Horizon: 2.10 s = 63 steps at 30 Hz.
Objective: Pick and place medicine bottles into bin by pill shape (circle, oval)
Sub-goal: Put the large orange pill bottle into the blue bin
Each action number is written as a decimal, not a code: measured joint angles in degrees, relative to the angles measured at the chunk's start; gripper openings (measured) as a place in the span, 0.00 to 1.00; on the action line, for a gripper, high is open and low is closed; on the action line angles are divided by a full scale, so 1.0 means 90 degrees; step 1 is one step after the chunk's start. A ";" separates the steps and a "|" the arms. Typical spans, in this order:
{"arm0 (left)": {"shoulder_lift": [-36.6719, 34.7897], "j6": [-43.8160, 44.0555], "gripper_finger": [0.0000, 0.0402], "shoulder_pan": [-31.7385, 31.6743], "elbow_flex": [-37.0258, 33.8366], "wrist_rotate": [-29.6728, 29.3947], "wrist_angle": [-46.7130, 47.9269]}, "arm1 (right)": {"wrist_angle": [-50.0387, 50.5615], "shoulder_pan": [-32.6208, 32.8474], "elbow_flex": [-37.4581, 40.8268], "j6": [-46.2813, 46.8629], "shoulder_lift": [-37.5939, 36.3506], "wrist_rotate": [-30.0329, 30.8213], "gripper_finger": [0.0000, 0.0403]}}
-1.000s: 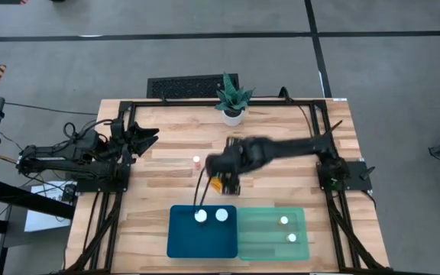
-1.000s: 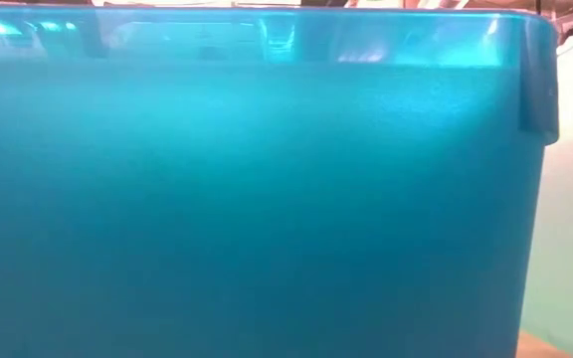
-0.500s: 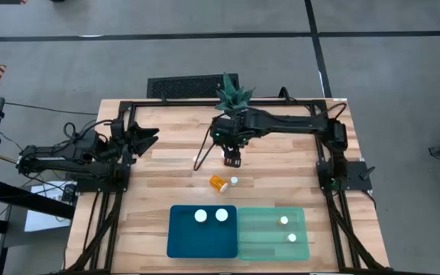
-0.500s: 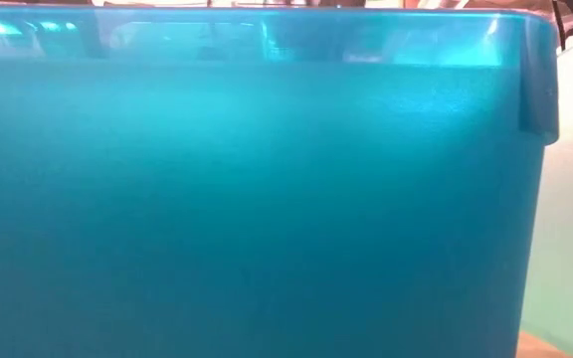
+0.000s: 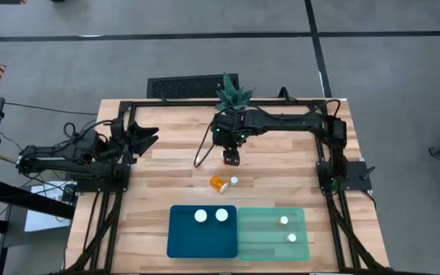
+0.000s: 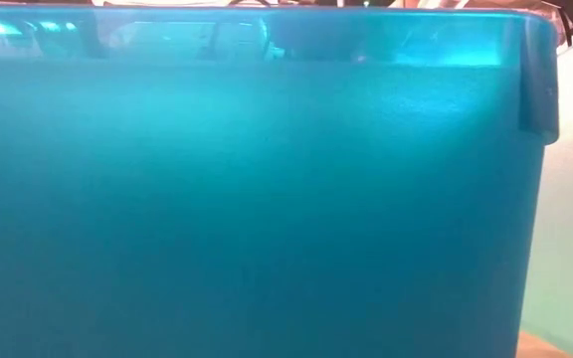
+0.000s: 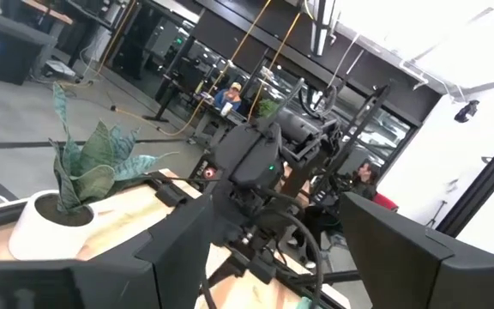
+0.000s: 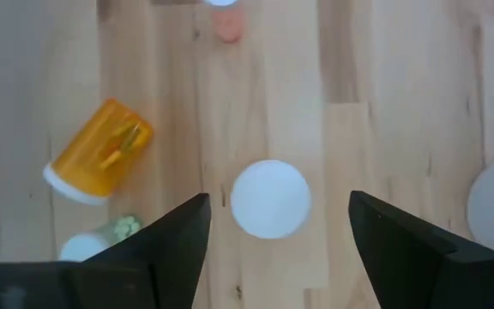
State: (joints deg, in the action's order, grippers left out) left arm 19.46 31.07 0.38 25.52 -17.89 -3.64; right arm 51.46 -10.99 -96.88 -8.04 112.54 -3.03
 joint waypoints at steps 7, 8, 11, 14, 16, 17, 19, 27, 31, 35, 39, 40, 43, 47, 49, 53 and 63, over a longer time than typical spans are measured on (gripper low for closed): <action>0.0000 -0.0071 0.62 0.0001 0.0000 0.0000 0.0005 | -0.0036 0.0105 0.0057 -0.0145 0.0020 0.0050 0.85; 0.0000 -0.0072 0.62 0.0001 0.0000 0.0000 0.0005 | -0.0105 0.0105 0.0107 -0.0152 0.0020 0.0119 0.88; -0.0001 -0.0073 0.62 0.0000 0.0000 0.0000 0.0010 | -0.0058 0.0088 0.0198 -0.0083 0.0025 0.0209 0.95; 0.0000 -0.0073 0.62 0.0001 0.0000 -0.0002 0.0034 | -0.0037 0.0032 0.0235 -0.0010 0.0026 0.0228 0.99; 0.0001 -0.0073 0.62 0.0000 0.0000 -0.0002 0.0034 | -0.0110 0.0025 0.0248 0.0008 0.0113 0.0250 0.99; 0.0000 -0.0073 0.62 0.0001 0.0000 -0.0002 0.0034 | -0.0138 0.0025 0.0254 0.0028 0.0148 0.0258 0.98; 0.0001 -0.0070 0.62 0.0001 0.0000 -0.0006 0.0034 | -0.0086 0.0005 0.0262 0.0052 0.0206 0.0261 0.98; 0.0003 -0.0067 0.62 0.0001 0.0000 -0.0014 0.0053 | -0.0283 -0.0017 0.0273 0.0122 0.0683 0.0324 0.97; 0.0001 -0.0041 0.62 0.0000 0.0000 -0.0046 0.0066 | -0.0284 -0.0081 0.0237 0.0124 0.0827 0.0348 0.95; 0.0001 -0.0036 0.62 0.0000 0.0000 -0.0053 0.0078 | -0.0349 -0.0080 0.0236 0.0120 0.0829 0.0354 0.91; 0.0001 -0.0036 0.62 0.0000 0.0000 -0.0053 0.0105 | -0.0298 -0.0070 0.0236 0.0117 0.0815 0.0331 0.82; 0.0001 -0.0036 0.62 0.0000 0.0000 -0.0053 0.0112 | -0.0303 -0.0070 0.0236 0.0117 0.0815 0.0333 0.79; 0.0001 -0.0034 0.62 0.0000 0.0000 -0.0056 0.0145 | -0.0265 -0.0078 0.0236 0.0117 0.0815 0.0335 0.72; 0.0001 -0.0032 0.62 0.0000 0.0000 -0.0056 0.0148 | -0.0182 -0.0075 0.0236 0.0117 0.0815 0.0340 0.62; 0.0001 -0.0032 0.62 0.0000 0.0000 -0.0056 0.0146 | -0.0129 -0.0075 0.0236 0.0117 0.0814 0.0341 0.56; 0.0001 -0.0029 0.62 0.0000 0.0000 -0.0055 0.0146 | -0.0064 -0.0065 0.0233 0.0130 0.0795 0.0345 0.47; 0.0001 0.0022 0.62 0.0000 0.0000 -0.0053 0.0142 | 0.0480 0.0193 -0.0538 0.0241 0.0703 0.0673 0.58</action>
State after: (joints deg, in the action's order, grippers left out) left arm 19.46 31.27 0.38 25.52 -18.37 -2.36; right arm 55.78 -9.25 -101.72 -5.87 118.87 3.03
